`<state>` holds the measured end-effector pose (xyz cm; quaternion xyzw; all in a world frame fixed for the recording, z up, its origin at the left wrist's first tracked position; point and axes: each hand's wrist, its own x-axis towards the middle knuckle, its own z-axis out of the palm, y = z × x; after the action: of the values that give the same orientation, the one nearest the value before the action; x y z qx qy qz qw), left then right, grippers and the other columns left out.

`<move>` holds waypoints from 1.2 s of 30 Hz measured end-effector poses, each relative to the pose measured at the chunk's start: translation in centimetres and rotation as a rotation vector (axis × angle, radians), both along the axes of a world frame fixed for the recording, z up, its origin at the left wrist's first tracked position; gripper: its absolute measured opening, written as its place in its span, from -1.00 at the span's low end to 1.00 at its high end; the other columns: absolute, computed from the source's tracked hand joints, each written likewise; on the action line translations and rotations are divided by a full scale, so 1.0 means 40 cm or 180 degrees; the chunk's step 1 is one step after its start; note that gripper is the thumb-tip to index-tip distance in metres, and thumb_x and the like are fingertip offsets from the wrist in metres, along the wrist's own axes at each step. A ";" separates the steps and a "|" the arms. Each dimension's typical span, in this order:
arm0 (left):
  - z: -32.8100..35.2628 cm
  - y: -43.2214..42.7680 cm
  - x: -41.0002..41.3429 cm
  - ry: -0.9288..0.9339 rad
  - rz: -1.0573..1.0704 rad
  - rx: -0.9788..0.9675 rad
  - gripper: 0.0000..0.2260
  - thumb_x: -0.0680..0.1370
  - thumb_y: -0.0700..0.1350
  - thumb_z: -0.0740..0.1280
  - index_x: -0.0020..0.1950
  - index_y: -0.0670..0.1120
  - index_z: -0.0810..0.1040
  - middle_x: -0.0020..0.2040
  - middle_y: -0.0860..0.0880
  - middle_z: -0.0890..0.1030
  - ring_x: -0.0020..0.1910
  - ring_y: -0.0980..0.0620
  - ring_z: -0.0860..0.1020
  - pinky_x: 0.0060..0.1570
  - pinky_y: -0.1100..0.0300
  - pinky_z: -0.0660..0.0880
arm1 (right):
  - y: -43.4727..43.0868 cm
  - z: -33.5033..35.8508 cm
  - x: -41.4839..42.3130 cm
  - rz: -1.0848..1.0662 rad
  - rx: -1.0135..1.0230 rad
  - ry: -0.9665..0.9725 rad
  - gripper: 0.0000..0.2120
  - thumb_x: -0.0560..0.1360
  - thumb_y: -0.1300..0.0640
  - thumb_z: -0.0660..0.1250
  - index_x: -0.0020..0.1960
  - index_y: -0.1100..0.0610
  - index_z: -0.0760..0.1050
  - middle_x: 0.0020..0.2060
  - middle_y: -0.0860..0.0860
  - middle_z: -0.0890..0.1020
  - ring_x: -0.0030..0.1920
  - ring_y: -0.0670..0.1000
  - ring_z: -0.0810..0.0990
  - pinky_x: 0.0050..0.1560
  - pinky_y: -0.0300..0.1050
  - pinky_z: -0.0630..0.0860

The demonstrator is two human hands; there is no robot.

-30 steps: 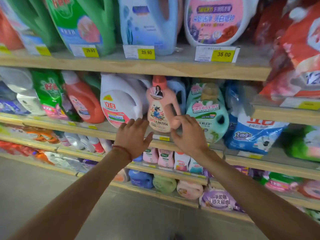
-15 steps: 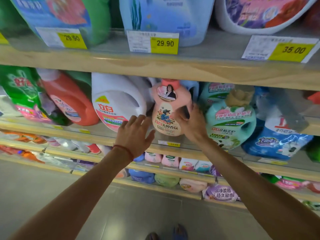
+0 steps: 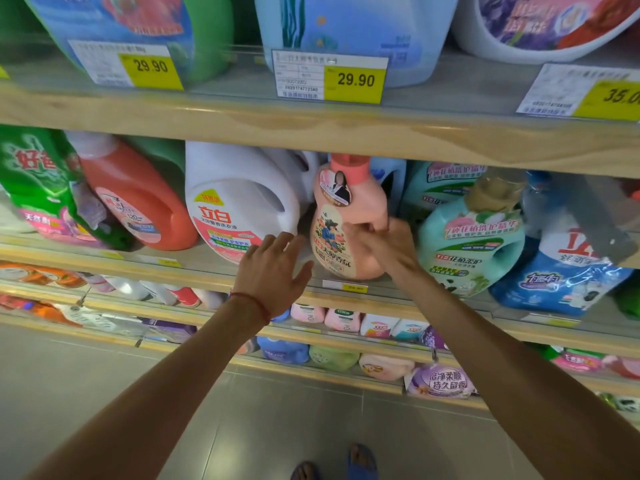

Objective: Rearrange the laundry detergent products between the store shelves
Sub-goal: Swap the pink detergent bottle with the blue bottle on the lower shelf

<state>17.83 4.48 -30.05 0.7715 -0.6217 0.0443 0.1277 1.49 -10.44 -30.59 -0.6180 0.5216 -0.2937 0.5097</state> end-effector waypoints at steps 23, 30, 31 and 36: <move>0.069 -0.066 -0.014 0.4086 -0.0704 -0.0154 -0.35 0.44 -0.42 0.50 0.47 -0.26 0.32 0.37 -0.21 0.56 0.40 -0.13 0.52 0.38 -0.07 0.49 | 0.134 0.077 -0.111 0.0251 -0.0288 -0.0538 -0.68 0.19 0.06 0.65 -0.20 0.09 0.56 -0.42 -0.21 0.62 -0.35 -0.20 0.55 -0.28 -0.23 0.55; 0.065 0.030 -0.079 0.4113 -0.0941 -0.0317 -0.21 0.41 -0.53 0.45 0.54 -0.26 0.16 0.39 -0.21 0.50 0.31 0.02 0.55 0.23 0.21 0.55 | 0.221 0.082 -0.174 0.0406 -0.0436 -0.0307 -0.62 0.37 0.19 0.66 0.03 0.37 0.60 -0.14 0.27 0.71 -0.15 0.01 0.63 -0.13 -0.08 0.62; 0.067 0.042 -0.086 0.4092 -0.0949 -0.0364 -0.23 0.41 -0.51 0.46 0.52 -0.28 0.18 0.40 -0.26 0.50 0.35 -0.09 0.53 0.28 0.12 0.55 | 0.231 0.086 -0.183 0.0468 -0.0496 -0.0327 -0.59 0.39 0.16 0.65 0.07 0.37 0.59 -0.06 0.33 0.71 -0.12 0.06 0.66 -0.04 0.03 0.64; 0.101 0.097 -0.144 0.3822 -0.0954 -0.0616 -0.29 0.49 -0.40 0.45 0.55 -0.25 0.16 0.44 -0.24 0.45 0.44 -0.14 0.45 0.43 0.04 0.43 | 0.290 0.140 -0.222 0.0626 -0.0890 -0.0154 -0.32 0.31 -0.28 0.52 0.27 0.05 0.42 0.05 -0.06 0.71 0.06 -0.16 0.69 0.03 -0.20 0.63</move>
<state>12.05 8.37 -26.00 0.5513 -0.5361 -0.3592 0.5289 -7.40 1.18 -24.97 -0.7237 0.4003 -0.3268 0.4575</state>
